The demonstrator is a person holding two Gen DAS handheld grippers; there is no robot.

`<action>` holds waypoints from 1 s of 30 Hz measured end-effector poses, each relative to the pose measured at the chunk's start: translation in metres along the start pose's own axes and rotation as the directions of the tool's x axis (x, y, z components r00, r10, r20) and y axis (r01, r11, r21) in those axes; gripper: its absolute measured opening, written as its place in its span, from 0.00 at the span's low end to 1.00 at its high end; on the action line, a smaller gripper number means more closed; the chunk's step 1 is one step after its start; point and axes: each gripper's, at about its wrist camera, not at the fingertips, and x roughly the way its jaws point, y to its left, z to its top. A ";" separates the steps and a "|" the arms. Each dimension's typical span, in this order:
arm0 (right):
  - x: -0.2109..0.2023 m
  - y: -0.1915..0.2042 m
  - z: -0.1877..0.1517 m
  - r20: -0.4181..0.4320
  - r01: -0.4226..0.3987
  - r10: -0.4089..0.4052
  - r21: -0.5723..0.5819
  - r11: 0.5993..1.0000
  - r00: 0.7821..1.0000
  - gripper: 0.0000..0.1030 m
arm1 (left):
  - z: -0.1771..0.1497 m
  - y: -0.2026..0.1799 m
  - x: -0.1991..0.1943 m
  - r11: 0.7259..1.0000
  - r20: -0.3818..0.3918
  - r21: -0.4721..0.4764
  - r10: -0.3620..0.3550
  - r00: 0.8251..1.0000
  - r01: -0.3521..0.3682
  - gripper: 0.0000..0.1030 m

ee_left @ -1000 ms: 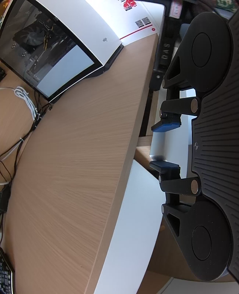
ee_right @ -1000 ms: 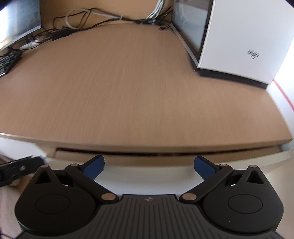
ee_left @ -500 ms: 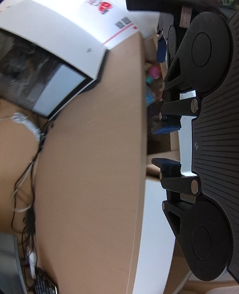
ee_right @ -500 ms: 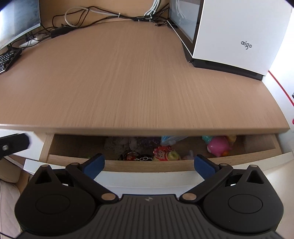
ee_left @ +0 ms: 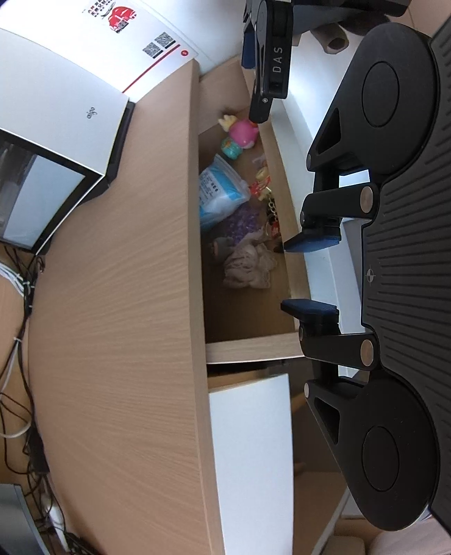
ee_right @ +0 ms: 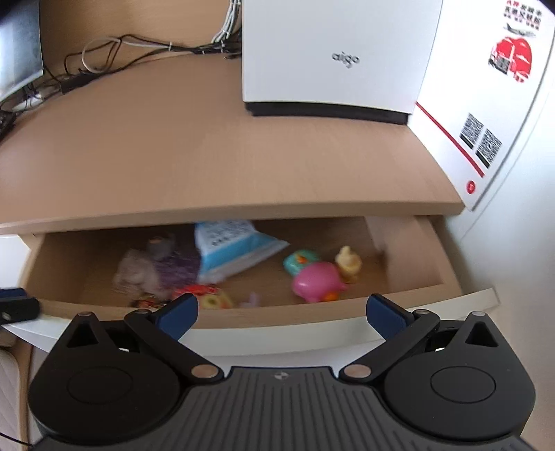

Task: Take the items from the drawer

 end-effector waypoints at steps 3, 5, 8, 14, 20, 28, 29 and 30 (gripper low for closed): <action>0.001 -0.008 -0.008 -0.004 -0.017 0.016 -0.021 1.000 1.000 1.00 | -0.002 -0.005 -0.001 1.000 -0.011 0.002 0.025 1.000 -0.025 0.31; 0.001 -0.008 -0.008 -0.017 -0.030 0.029 -0.032 0.999 0.999 1.00 | 0.001 -0.010 0.001 0.999 -0.019 0.006 0.044 0.999 -0.044 0.31; -0.002 -0.012 -0.012 -0.034 -0.052 0.050 -0.047 0.998 0.998 1.00 | -0.008 -0.015 -0.005 0.998 -0.031 0.006 0.064 0.997 -0.064 0.31; -0.018 -0.018 -0.033 -0.057 -0.073 0.071 -0.038 0.997 0.996 1.00 | -0.026 -0.037 -0.016 0.992 -0.073 0.013 0.125 0.989 -0.124 0.32; -0.035 -0.041 -0.052 -0.129 -0.198 0.192 -0.036 0.979 0.973 1.00 | -0.034 -0.065 -0.018 0.989 -0.207 0.106 0.124 0.970 -0.104 0.44; -0.071 -0.038 -0.088 -0.164 -0.200 0.176 -0.145 0.969 0.971 1.00 | -0.056 -0.086 -0.015 0.988 -0.309 0.155 0.058 0.949 -0.010 0.88; -0.076 -0.037 -0.092 -0.173 -0.192 0.166 -0.149 0.970 0.971 1.00 | -0.055 -0.085 -0.014 0.987 -0.322 0.158 0.033 0.946 0.019 0.88; -0.081 -0.035 -0.098 -0.185 -0.177 0.147 -0.160 0.971 0.972 1.00 | -0.053 -0.081 -0.014 0.988 -0.334 0.147 0.003 0.943 0.049 0.88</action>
